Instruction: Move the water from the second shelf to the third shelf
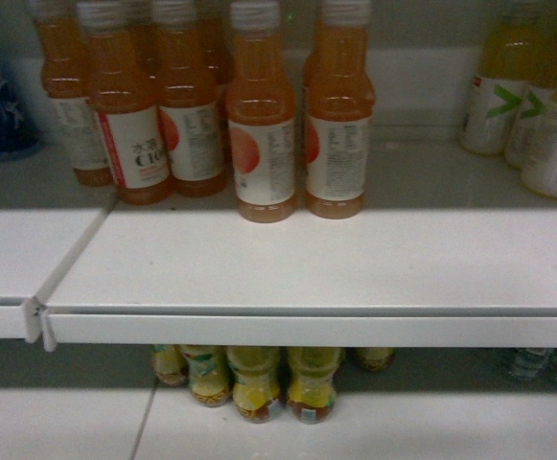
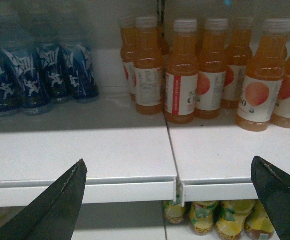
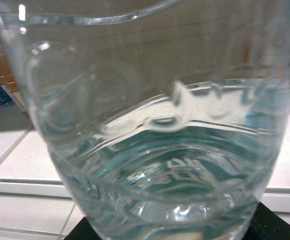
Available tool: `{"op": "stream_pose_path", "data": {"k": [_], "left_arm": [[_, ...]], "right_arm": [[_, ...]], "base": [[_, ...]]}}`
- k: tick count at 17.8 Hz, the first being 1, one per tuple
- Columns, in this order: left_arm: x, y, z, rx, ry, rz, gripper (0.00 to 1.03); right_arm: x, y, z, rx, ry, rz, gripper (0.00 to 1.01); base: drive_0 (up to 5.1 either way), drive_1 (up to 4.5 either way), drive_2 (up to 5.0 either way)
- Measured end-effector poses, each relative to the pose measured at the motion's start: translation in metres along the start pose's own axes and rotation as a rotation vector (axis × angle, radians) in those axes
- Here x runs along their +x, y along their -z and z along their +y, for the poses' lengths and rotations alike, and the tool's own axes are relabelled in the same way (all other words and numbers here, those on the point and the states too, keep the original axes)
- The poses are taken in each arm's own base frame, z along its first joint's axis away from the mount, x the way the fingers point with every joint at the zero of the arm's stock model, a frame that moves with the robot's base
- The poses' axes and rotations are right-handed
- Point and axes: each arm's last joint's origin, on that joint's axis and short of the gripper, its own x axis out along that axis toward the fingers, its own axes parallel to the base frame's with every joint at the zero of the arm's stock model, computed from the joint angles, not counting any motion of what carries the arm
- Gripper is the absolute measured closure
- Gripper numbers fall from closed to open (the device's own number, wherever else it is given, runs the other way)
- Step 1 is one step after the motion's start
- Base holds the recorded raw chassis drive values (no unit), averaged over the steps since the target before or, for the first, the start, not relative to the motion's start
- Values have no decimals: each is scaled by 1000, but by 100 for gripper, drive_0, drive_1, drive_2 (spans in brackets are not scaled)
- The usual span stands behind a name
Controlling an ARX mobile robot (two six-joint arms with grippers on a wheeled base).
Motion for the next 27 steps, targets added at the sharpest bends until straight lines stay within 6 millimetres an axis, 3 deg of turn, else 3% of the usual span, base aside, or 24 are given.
{"op": "stream_pose_path", "data": {"k": [27], "left_arm": [[0,0,0,0,0,3,5]], "right_arm": [[0,0,0,0,0,0,59]], "base": [[-462,382,105]]}}
